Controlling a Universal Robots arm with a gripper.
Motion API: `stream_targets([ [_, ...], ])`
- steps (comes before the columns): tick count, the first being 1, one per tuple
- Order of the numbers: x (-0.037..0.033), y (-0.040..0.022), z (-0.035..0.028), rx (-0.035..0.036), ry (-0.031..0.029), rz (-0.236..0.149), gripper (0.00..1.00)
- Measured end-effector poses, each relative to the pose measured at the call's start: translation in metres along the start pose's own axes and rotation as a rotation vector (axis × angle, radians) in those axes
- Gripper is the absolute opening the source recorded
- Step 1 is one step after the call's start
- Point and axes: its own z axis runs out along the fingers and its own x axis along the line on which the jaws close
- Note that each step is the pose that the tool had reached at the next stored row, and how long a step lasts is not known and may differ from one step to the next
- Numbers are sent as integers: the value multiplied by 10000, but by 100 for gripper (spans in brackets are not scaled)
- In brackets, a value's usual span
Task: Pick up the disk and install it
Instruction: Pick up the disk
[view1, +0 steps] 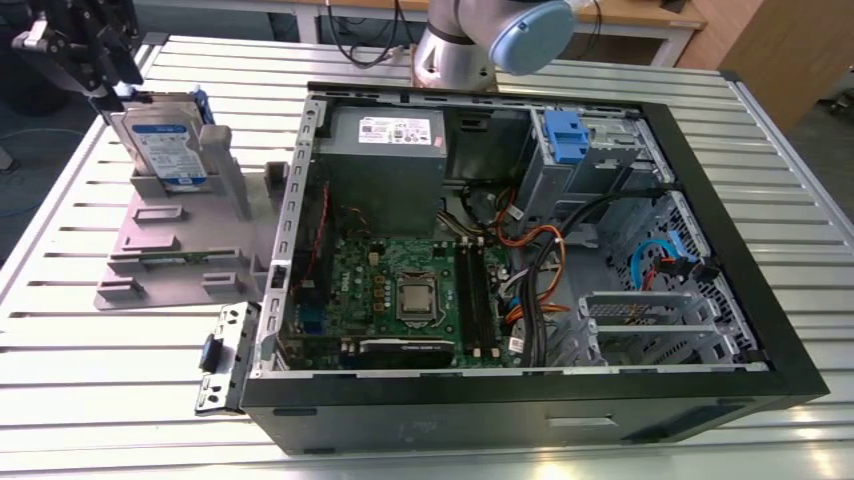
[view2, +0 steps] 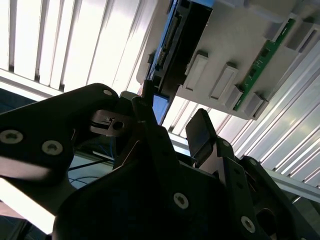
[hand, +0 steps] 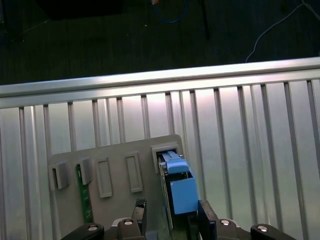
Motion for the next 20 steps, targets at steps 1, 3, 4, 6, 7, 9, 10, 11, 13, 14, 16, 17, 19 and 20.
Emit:
stream_targets([
  [1,-6,1,3,1,0,-6,53],
  [3,-27,3,8,-1,2,-37,53],
  [4,-36,4,11,-2,2,-58,53],
  [6,-52,5,17,-3,4,-120,53],
  [7,-58,6,21,-3,4,-156,53],
  [9,-65,7,30,-4,6,-227,53],
  [10,-68,7,35,-6,8,-265,53],
  [11,-70,6,40,-9,11,-313,53],
  [13,-77,7,53,-12,14,-400,53],
  [14,-79,7,62,-11,15,-435,53],
  [16,-78,7,79,-11,15,-459,53],
  [17,-78,6,86,-13,16,-460,53],
  [19,-78,6,101,-13,16,-463,53],
  [20,-78,6,108,-13,16,-465,53],
])
